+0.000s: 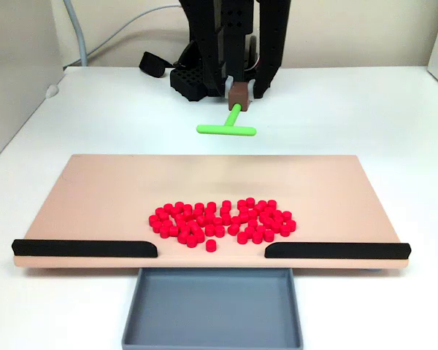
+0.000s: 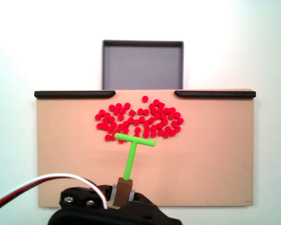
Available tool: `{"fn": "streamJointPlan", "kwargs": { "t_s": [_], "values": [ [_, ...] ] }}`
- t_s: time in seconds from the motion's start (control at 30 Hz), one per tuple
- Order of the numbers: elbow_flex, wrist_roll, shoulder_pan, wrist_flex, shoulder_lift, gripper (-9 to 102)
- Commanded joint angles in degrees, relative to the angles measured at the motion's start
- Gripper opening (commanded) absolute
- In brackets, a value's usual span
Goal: Gather the left side granules
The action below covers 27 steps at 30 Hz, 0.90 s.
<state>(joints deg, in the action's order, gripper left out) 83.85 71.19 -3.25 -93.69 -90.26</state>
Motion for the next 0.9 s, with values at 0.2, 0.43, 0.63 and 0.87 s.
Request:
{"fn": "streamJointPlan", "kwargs": {
  "t_s": [0.2, 0.43, 0.63, 0.87],
  "values": [
    [-2.72, -6.68, -3.43, 0.18, -0.09, 0],
    [-3.34, -11.43, -5.36, 0.18, 0.26, 0],
    [-4.22, -16.17, -6.86, 0.18, 1.14, 0],
    [-4.22, -20.74, -7.56, 0.18, 1.41, 0]
  ]
}}
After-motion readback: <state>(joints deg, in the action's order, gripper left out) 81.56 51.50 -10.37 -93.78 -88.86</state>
